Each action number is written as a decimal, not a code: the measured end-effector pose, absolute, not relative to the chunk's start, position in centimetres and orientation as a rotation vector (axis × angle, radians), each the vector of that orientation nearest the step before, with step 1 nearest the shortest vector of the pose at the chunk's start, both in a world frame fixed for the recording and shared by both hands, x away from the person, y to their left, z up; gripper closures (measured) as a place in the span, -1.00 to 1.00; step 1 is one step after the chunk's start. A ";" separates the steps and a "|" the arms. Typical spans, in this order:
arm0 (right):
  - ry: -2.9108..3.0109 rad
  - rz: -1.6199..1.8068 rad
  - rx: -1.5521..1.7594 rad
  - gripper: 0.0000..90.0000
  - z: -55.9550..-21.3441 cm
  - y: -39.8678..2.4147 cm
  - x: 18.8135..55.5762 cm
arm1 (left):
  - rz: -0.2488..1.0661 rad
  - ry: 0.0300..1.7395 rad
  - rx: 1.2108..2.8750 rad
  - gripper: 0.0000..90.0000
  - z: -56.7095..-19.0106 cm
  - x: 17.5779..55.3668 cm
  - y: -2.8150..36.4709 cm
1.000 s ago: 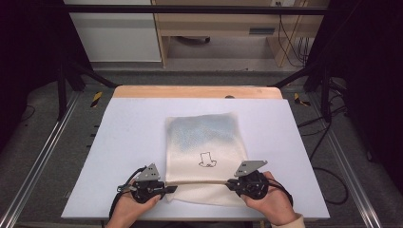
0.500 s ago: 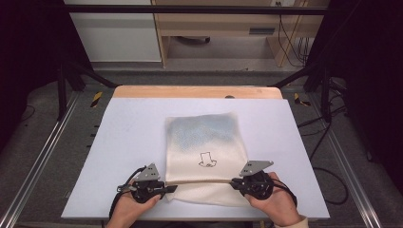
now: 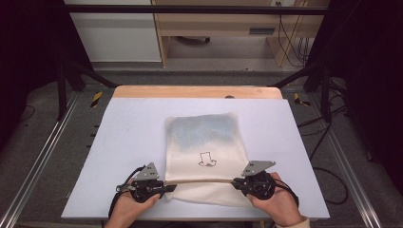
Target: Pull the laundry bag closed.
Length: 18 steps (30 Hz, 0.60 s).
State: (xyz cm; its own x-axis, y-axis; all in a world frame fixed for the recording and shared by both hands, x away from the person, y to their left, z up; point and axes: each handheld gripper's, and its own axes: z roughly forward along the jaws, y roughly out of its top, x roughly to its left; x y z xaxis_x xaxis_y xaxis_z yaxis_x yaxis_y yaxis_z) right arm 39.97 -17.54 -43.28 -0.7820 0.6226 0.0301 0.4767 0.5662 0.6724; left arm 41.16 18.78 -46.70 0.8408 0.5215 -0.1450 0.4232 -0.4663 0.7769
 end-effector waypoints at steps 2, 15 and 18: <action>2.587 1.016 0.921 0.82 -43.3 -17.6 39.9 | 0.141 0.685 2.127 0.82 -46.7 41.2 18.8; 2.590 1.006 0.925 0.82 -43.4 -17.9 40.0 | 0.145 0.687 2.123 0.82 -46.6 41.2 18.8; 2.588 1.000 0.934 0.82 -43.5 -18.0 40.0 | 0.146 0.687 2.122 0.82 -46.6 41.2 18.9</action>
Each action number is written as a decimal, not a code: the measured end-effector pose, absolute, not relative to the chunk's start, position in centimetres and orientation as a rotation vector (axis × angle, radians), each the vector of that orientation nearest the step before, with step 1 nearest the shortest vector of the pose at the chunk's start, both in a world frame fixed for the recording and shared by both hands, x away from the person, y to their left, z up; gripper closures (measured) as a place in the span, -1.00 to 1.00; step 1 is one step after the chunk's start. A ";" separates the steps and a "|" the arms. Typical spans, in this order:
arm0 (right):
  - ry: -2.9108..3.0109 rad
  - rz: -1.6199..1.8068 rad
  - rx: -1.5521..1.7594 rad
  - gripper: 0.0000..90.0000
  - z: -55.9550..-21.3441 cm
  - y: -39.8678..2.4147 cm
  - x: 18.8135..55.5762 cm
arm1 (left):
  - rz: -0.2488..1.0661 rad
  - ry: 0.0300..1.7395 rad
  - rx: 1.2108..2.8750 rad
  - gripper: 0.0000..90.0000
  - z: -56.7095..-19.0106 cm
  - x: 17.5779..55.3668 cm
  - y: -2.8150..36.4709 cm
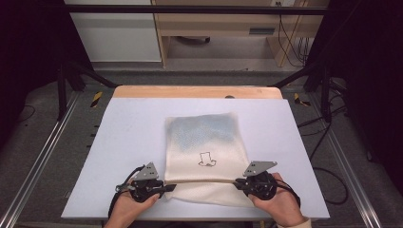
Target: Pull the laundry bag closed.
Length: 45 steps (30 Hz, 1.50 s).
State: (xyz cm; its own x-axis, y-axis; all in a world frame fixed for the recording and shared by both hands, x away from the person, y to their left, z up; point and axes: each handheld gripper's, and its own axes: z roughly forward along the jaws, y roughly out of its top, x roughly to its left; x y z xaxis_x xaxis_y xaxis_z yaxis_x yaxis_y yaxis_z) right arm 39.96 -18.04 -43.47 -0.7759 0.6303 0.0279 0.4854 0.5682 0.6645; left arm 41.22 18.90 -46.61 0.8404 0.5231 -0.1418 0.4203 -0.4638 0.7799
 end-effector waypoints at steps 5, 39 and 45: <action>2.584 0.999 0.937 0.82 -43.4 -18.2 39.9 | 0.141 0.683 2.120 0.82 -46.6 41.2 18.9; 2.543 1.016 0.985 0.82 -43.2 -20.3 39.7 | 0.145 0.684 2.115 0.82 -46.5 41.2 19.0; 2.544 1.009 0.993 0.82 -43.2 -20.5 39.6 | 0.148 0.691 2.108 0.82 -46.4 41.3 19.2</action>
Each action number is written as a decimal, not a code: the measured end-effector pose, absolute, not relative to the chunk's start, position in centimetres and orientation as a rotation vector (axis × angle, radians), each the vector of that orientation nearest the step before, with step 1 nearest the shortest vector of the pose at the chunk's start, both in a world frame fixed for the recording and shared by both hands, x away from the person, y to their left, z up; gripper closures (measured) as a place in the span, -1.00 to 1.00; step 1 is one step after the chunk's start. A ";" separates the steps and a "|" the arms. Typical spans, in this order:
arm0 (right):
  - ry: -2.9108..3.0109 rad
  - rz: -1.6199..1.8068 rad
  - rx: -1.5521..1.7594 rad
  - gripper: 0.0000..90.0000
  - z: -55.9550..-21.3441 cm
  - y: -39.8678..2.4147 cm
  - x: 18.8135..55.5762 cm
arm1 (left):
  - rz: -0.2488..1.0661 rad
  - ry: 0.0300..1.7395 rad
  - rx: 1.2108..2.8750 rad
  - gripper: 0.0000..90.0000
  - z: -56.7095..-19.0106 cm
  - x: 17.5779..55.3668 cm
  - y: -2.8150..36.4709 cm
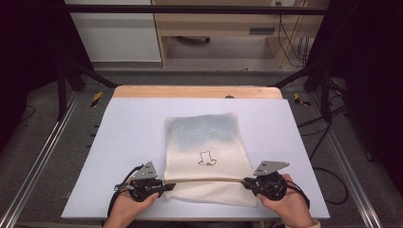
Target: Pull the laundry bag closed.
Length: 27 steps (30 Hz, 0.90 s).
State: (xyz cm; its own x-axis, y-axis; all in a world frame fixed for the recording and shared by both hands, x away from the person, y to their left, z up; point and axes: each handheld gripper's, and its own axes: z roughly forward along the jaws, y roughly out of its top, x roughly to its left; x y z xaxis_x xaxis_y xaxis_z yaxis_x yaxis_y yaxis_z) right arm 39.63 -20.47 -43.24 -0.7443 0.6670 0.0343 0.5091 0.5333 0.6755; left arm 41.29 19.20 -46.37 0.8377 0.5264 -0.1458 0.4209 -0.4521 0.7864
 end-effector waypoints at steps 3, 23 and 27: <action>2.537 1.012 1.005 0.82 -43.2 -20.7 39.6 | 0.149 0.691 2.108 0.82 -46.4 41.3 19.2; 2.538 0.997 1.034 0.82 -43.7 -21.4 39.5 | 0.178 0.706 2.096 0.83 -46.0 41.4 19.7; 2.536 0.988 1.046 0.82 -43.8 -21.6 39.5 | 0.184 0.710 2.096 0.83 -46.0 41.5 19.8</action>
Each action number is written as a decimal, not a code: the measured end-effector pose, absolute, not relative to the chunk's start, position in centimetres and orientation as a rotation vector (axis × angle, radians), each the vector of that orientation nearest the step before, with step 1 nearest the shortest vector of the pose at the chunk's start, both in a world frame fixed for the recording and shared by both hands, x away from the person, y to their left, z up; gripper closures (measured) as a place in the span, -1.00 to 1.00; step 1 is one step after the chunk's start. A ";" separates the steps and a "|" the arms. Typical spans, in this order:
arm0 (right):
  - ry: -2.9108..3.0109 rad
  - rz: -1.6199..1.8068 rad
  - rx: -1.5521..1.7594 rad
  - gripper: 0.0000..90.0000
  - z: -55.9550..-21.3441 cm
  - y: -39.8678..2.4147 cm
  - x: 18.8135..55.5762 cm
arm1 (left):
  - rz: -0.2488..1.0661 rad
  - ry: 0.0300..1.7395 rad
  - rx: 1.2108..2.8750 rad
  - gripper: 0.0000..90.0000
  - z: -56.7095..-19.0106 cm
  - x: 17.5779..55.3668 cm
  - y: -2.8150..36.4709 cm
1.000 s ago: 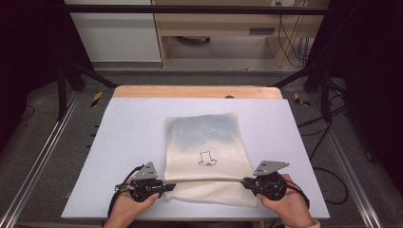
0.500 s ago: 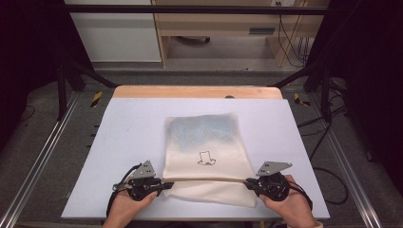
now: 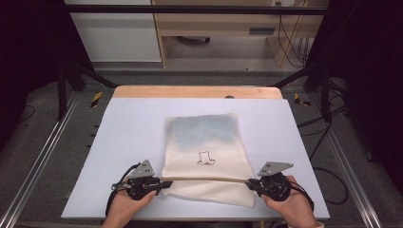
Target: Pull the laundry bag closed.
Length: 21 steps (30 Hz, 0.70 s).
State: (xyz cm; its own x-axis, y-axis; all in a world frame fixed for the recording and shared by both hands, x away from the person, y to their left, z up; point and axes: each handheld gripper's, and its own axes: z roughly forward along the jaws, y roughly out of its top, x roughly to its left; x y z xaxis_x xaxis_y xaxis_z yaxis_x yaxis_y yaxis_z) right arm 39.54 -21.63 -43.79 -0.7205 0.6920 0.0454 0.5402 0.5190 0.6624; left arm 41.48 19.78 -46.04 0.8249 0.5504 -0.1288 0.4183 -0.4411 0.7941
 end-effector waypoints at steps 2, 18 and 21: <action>2.534 0.987 1.047 0.82 -43.8 -21.7 39.5 | 0.185 0.710 2.097 0.83 -46.0 41.5 19.8; 2.534 0.949 1.072 0.82 -44.4 -22.1 39.9 | 0.185 0.716 2.117 0.83 -46.2 41.6 19.8; 2.539 0.950 1.067 0.82 -44.3 -22.1 39.8 | 0.177 0.717 2.116 0.83 -46.2 41.6 19.9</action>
